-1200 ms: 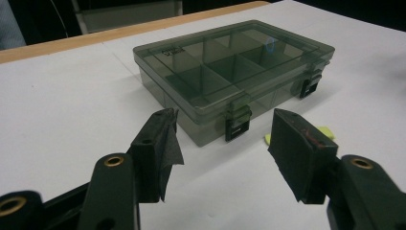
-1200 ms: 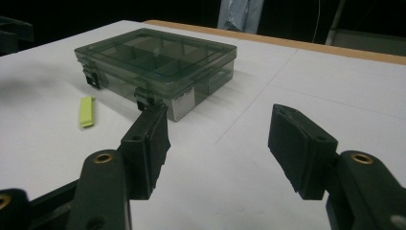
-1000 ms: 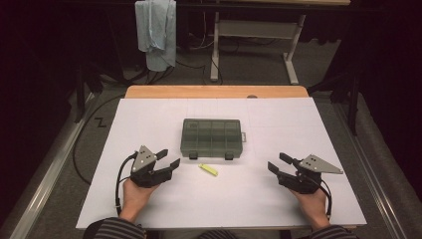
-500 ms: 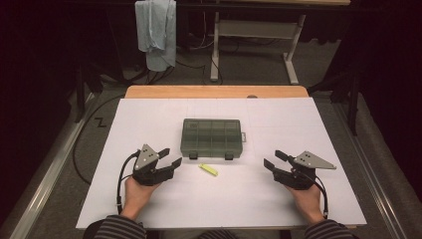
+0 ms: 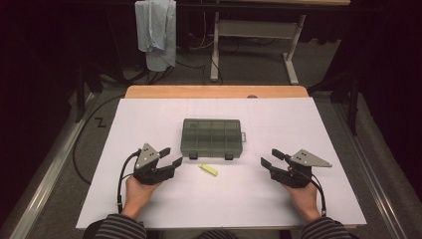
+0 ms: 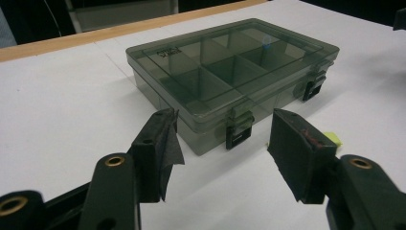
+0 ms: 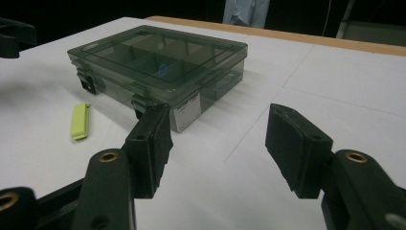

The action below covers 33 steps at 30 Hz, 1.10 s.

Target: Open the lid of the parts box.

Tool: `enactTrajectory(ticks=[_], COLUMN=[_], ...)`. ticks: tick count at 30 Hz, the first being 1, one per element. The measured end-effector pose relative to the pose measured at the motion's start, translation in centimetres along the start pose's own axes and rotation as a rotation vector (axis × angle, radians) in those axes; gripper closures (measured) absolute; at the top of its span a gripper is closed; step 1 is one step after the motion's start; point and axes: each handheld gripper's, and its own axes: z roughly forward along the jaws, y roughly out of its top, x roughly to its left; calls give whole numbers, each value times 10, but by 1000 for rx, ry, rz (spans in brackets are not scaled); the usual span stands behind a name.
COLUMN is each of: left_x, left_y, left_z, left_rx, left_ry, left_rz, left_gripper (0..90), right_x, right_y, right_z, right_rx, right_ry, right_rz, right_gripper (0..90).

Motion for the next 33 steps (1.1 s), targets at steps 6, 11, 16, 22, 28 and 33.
enactTrajectory(ticks=[6,11,16,22,28,33], left_x=[1,1,2,3,3,2], left_y=[0,0,0,1,1,0], left_z=[1,2,3,4,6,8], left_rx=[5,2,3,0,0,3], left_ry=[0,1,0,-1,-3,-5], left_rz=[3,0,0,-4,-5,-5], left_gripper=[425,425,425,425,425,425], right_x=[2,3,4,5,7,10], right_y=[0,1,2,5,5,7], right_z=[5,9,13,17,24,29], right_rx=[7,12,7,3,4,1], right_ry=[6,13,21,27,39,48], right_rz=[-6,-4,-2,7,18,20], right_gripper=[437,437,438,439,439,439])
